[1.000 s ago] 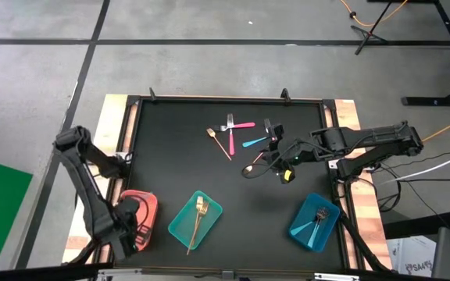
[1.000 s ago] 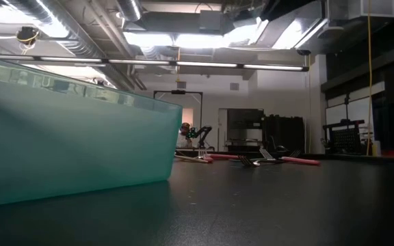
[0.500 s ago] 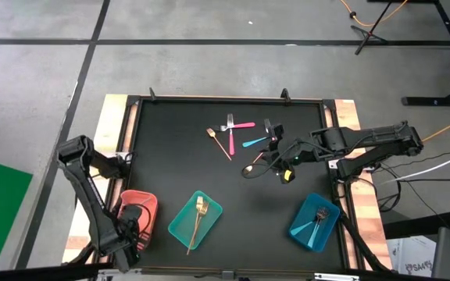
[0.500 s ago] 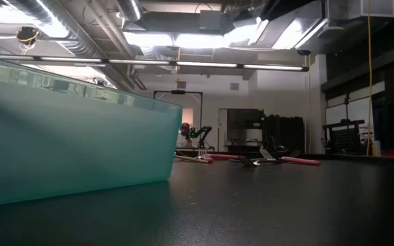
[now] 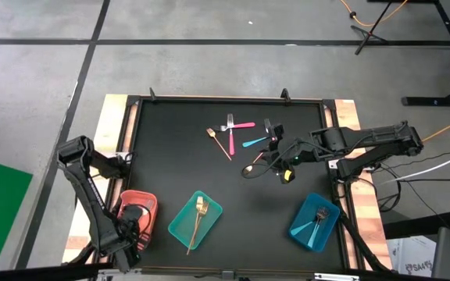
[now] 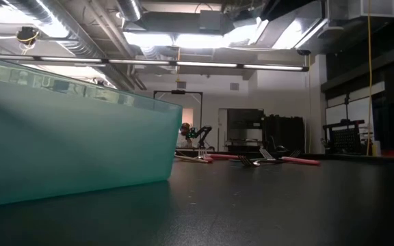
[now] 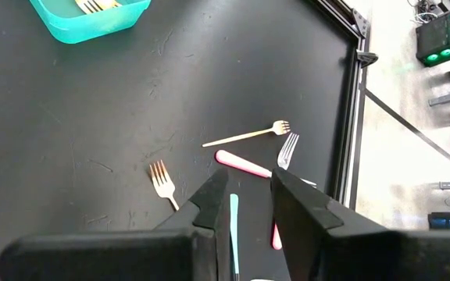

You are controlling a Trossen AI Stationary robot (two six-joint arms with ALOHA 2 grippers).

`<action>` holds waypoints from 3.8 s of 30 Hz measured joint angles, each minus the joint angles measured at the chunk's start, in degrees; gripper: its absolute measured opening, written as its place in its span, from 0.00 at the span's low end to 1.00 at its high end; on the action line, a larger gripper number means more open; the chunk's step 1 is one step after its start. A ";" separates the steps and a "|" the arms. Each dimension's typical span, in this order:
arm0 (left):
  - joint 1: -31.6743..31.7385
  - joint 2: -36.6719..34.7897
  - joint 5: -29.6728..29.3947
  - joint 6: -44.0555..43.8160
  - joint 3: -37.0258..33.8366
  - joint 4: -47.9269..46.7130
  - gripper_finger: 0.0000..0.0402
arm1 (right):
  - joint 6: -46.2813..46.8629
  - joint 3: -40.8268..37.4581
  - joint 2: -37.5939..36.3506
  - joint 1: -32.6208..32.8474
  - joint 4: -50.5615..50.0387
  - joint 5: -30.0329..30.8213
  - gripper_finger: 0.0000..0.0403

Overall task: Sort silverware by color (type)
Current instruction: Put the pink fork into the orange bin

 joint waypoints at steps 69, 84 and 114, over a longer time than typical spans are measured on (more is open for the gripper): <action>60.75 -14.75 -30.16 91.37 9.46 15.56 0.23 | 46.95 -33.09 6.85 -37.88 26.39 -9.42 0.21; 60.67 -14.73 -30.12 91.19 9.46 15.43 0.23 | 46.97 -33.09 15.31 -37.86 27.25 -9.44 0.21; 60.67 -14.71 -29.94 91.08 9.45 15.30 0.23 | 46.95 -32.98 16.59 -37.81 27.10 -8.98 0.03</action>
